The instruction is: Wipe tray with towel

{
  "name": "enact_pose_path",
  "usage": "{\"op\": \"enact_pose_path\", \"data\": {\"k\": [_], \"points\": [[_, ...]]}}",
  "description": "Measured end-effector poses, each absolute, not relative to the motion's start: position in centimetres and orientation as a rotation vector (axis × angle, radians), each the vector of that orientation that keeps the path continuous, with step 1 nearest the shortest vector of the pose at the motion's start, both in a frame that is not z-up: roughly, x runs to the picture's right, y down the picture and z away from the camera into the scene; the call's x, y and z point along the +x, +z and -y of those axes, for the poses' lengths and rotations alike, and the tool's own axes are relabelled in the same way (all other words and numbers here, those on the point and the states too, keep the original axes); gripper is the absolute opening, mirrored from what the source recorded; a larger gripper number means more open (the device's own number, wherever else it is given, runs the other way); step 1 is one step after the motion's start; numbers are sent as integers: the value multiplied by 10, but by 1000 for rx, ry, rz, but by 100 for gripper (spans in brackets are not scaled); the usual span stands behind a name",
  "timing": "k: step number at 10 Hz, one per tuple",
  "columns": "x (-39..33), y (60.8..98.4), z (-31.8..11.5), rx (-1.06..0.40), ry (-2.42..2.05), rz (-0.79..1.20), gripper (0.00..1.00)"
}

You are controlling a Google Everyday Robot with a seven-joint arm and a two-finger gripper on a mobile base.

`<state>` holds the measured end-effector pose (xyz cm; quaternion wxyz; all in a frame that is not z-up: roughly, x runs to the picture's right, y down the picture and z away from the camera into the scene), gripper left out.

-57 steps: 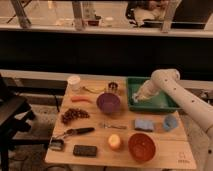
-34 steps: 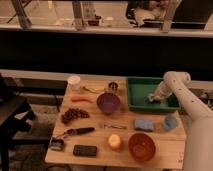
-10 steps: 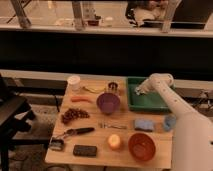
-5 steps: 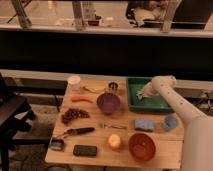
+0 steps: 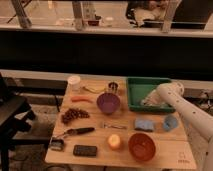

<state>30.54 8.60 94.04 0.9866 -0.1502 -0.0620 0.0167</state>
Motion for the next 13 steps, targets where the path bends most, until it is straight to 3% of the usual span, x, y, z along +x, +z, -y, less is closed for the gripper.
{"op": "enact_pose_path", "data": {"k": [7, 13], "points": [[367, 952, -56, -249, 131, 33, 0], [400, 956, -57, -247, 159, -48, 0]]}}
